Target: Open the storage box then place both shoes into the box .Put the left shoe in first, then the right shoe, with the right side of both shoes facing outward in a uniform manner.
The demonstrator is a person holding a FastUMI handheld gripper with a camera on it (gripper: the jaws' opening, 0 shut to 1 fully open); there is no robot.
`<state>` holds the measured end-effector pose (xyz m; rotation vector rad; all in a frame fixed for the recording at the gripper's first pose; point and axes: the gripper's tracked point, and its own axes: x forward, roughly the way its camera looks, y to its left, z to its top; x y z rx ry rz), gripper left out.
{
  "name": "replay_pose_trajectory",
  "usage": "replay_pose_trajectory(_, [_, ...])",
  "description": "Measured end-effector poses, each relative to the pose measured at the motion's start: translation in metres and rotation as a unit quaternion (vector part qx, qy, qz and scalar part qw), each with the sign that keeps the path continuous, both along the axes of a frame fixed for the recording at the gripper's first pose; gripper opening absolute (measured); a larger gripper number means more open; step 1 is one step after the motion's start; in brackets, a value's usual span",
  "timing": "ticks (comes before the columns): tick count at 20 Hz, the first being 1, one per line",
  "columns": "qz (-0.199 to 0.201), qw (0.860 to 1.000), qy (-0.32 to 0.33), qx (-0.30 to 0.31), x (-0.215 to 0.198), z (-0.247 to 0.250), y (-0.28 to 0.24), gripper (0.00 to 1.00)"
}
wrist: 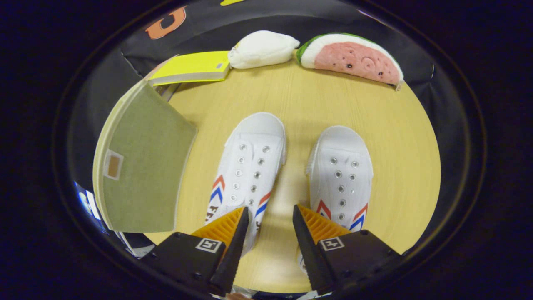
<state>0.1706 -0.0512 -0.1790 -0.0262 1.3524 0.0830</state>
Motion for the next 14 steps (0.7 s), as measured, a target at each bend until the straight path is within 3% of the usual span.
replay_pose_trajectory(3, [0.007,0.999,-0.01,0.035,0.012,-0.013,0.021,0.51])
replay_pose_trajectory(5, [0.003,0.999,-0.015,0.033,0.012,-0.01,0.02,0.19])
replay_pose_trajectory(6, [-0.011,0.999,-0.016,0.044,0.01,-0.01,0.021,0.12])
replay_pose_trajectory(10, [-0.039,0.992,-0.001,0.12,0.0,0.003,0.027,0.06])
replay_pose_trajectory(14, [-0.044,0.99,-0.018,0.136,-0.011,0.036,0.028,0.06])
